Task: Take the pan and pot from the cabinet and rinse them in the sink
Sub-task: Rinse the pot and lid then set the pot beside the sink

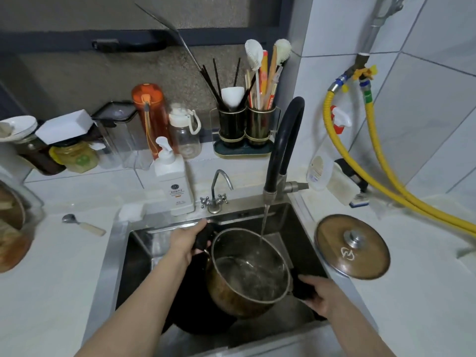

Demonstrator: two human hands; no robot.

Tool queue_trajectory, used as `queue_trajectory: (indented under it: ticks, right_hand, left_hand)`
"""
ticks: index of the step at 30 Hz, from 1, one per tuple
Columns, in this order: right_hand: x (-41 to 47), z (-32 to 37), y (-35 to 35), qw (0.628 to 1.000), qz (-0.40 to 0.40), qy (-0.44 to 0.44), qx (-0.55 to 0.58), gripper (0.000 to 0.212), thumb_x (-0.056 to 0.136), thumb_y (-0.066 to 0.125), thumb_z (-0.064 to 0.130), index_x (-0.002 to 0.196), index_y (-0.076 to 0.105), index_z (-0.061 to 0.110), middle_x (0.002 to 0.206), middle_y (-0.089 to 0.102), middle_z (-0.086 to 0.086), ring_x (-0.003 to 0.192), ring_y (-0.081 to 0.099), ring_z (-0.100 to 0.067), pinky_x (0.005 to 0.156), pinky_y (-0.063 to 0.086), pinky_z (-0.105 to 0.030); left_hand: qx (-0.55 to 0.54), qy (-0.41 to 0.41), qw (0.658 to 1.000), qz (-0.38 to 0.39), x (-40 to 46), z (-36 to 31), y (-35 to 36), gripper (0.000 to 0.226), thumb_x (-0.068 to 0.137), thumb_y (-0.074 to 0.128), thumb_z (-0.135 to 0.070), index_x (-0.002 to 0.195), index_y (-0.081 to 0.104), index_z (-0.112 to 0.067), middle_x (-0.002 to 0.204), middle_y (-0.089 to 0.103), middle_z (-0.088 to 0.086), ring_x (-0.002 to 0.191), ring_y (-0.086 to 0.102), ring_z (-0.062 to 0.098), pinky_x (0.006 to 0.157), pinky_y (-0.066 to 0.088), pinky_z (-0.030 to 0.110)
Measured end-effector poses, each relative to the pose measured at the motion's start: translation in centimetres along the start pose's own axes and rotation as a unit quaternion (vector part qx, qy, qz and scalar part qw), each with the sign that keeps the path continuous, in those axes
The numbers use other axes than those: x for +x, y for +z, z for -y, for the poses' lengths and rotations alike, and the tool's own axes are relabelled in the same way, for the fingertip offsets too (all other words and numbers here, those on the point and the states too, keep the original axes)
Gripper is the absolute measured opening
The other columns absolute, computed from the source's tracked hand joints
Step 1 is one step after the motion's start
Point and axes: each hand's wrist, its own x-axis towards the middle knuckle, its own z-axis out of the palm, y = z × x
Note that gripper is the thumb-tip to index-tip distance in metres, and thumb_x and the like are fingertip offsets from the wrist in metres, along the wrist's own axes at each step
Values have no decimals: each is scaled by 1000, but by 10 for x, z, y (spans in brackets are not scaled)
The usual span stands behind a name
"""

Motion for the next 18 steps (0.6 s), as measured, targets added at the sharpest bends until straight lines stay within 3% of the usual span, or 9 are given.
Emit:
queue_trajectory:
  ticks: [2,5,8,11,13,15,18]
  right_hand:
    - [-2,3,7,999,28,6,30,21,90,50,-7,107,54,4,72,66,-21,73,60,-33,43,56,-37]
    - [3,8,10,997,33,-6,74,33,92,47,-4,117,49,17,93,59,-15,79,54,-31,71,49,-46]
    - [13,0,4,993,21,-42,109,41,93,45,-3,130,47,13,119,58,-15,87,56,-32,71,51,-47]
    - [16,-15,2,991,-8,-38,130,40,93,45,-1,131,47,10,99,64,-14,87,57,-32,64,55,-47]
    - [15,-22,7,993,-12,-18,119,36,94,44,-1,126,49,15,84,66,-14,85,57,-32,60,56,-45]
    - [16,-20,15,996,-13,1,91,35,94,44,-1,126,48,15,87,60,-15,93,56,-33,72,50,-48]
    - [22,-4,25,999,10,-23,42,48,92,48,-3,138,40,8,94,58,-15,90,57,-33,78,48,-49]
  left_hand:
    - [10,6,999,43,0,-6,-5,17,82,70,-16,93,67,-4,58,70,6,39,62,12,38,50,19]
    - [2,21,993,113,0,-6,-5,30,84,63,0,113,65,-8,70,75,1,54,68,11,53,55,21]
    - [-8,43,985,167,-4,4,3,45,83,57,11,122,60,-10,87,76,-4,69,71,10,65,57,22]
    - [-1,56,981,188,-6,4,9,44,82,61,7,123,61,-10,98,75,-2,79,70,11,74,56,23]
    - [15,57,982,178,-8,-3,9,37,85,60,4,118,63,-13,92,75,-3,72,70,8,63,58,19]
    - [30,58,987,146,-6,-9,2,29,89,58,-2,114,64,-13,92,73,1,64,69,8,50,54,17]
    - [18,35,995,94,8,-2,-21,31,92,54,-7,122,61,-6,99,68,10,68,68,12,50,56,19]
